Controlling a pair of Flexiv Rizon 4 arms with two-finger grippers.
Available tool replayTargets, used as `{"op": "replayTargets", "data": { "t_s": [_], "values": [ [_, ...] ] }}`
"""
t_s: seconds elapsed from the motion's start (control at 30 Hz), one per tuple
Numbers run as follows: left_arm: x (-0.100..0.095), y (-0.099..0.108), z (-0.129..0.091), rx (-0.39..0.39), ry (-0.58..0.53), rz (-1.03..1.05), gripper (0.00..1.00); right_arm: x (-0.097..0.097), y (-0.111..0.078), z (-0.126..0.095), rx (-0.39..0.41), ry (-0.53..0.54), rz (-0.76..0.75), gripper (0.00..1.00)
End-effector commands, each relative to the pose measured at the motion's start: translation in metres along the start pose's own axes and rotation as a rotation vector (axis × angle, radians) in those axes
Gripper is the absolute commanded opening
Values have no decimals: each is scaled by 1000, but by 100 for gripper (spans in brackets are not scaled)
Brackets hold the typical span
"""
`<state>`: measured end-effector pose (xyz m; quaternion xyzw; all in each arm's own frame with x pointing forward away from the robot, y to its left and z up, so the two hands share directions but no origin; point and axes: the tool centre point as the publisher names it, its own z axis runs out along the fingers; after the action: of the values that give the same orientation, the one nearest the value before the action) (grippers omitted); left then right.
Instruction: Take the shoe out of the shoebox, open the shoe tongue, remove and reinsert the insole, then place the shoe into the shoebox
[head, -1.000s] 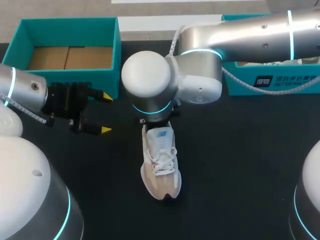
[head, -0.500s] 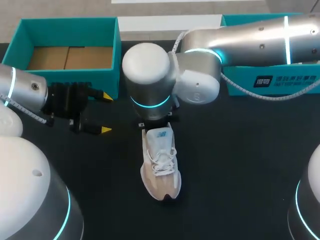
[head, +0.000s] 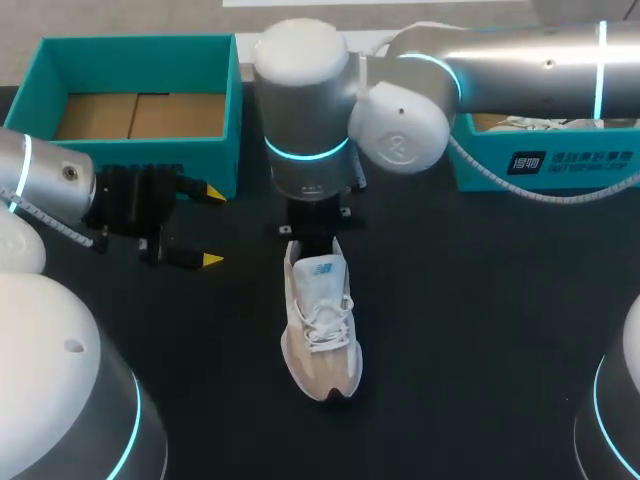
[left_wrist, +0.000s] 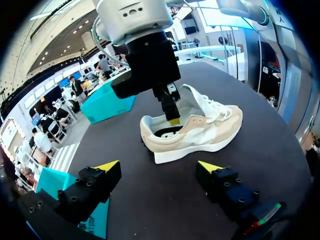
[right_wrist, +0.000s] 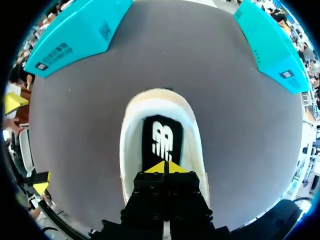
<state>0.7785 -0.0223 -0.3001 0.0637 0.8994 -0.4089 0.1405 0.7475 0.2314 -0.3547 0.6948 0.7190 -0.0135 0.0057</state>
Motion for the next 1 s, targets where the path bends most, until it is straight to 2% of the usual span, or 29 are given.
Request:
{"op": "replayTargets", "data": {
  "t_s": [0.03,0.23,0.27,0.3,0.33,0.7,1.0],
  "values": [
    [1,-1,-1,-4,1,0,100,-8,-6,2,23,26,2,0],
    [1,-1,-1,-4,1,0,100,-2,-20,7,76,17,7,0],
    [1,-1,-1,-4,1,0,100,-2,-20,7,82,24,8,12],
    [1,-1,-1,-4,1,0,100,-1,-20,7,82,28,16,69],
    [1,-1,-1,-4,1,0,100,-1,-20,7,81,28,17,100],
    [1,-1,-1,-4,1,0,100,9,-21,2,155,84,-101,100],
    [1,-1,-1,-4,1,0,100,10,-15,-7,143,80,-120,100]
  ]
}}
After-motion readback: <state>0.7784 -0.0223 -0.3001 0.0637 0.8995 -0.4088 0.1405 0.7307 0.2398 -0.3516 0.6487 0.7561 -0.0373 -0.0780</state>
